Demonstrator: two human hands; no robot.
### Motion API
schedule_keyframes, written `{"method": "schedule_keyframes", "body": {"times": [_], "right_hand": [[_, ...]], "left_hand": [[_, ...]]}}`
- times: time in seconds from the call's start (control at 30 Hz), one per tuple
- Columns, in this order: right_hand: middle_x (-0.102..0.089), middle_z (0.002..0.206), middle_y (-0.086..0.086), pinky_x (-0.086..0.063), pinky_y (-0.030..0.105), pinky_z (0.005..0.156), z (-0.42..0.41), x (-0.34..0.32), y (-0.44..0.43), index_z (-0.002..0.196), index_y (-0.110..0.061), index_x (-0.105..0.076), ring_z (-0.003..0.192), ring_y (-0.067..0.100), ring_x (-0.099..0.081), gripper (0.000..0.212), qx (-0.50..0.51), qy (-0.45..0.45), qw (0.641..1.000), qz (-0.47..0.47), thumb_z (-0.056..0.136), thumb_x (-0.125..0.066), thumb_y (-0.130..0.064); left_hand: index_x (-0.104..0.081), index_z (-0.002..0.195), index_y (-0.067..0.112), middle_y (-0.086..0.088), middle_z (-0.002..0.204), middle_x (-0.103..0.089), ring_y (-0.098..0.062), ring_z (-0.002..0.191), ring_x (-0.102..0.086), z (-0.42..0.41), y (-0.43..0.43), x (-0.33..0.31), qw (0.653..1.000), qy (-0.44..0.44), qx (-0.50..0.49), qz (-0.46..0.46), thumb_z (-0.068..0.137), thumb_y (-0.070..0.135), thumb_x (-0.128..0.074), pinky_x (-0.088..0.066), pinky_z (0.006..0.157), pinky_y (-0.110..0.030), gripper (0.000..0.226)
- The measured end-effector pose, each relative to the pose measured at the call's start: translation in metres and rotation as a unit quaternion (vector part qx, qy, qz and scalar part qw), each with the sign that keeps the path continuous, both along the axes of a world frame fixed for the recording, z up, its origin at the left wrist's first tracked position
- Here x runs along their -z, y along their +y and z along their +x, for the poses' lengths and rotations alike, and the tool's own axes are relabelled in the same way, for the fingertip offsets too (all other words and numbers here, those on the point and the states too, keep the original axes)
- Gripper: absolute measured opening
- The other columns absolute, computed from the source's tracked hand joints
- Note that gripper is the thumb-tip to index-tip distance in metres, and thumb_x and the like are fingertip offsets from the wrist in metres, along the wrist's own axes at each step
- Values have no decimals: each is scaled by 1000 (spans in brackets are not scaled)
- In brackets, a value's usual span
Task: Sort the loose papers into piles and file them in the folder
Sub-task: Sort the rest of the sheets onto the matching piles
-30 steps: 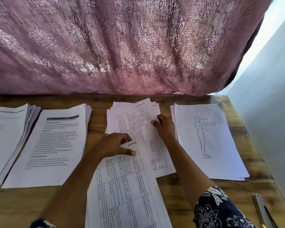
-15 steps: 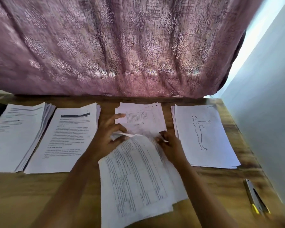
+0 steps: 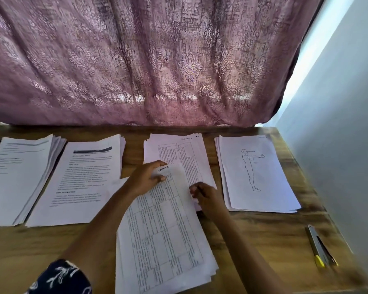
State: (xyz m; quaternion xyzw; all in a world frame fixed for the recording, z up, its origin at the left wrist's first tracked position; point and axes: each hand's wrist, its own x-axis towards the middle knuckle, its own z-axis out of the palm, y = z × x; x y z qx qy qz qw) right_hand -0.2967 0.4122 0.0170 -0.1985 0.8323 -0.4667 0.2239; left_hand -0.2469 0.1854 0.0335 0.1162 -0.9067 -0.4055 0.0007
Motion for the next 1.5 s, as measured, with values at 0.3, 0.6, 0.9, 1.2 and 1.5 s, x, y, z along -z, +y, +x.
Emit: {"method": "schedule_keyframes", "body": {"times": [0.3,0.6,0.9,1.2,1.5], "right_hand": [[-63,126,8,-46,28,94,-137,4,-57,118,-9,-63,112,26,-61,24,-27,195,973,117,98,-51,-15],[-30,155,7,-15,42,118,-179,37,-70,148,-13,-28,143,25,-26,61,-113,242,941,210,97,-48,-40],[-55,134,12,-46,44,98,-146,18,-72,145,-19,-37,118,30,-55,49,-106,272,946,141,98,-48,-25],[-55,134,-2,-52,27,86,-177,27,-51,130,-19,-49,118,20,-57,36,-83,131,988,-22,97,-47,-35],[-48,141,4,-47,47,98,-188,40,-57,138,-18,-44,129,29,-46,53,-97,275,943,160,92,-57,-41]], "left_hand": [[-55,131,28,4,141,-50,-19,125,-47,-60,-16,22,985,-31,61,-156,83,51,-66,-38,99,-30,55],[-67,118,15,-5,126,-64,-25,115,-58,-122,-1,61,978,103,-86,-158,88,37,-66,-38,103,-37,37],[-31,148,22,-6,151,-39,-22,136,-39,-124,-4,66,981,147,-111,-57,86,48,-55,-26,112,-41,71],[-52,134,20,-4,146,-43,-21,138,-33,-117,-7,69,982,116,-146,15,89,3,-55,-26,117,-43,48],[-66,116,26,14,141,-49,-4,138,-31,-116,-8,72,974,158,-134,94,92,59,-27,-17,115,-29,56]]}}
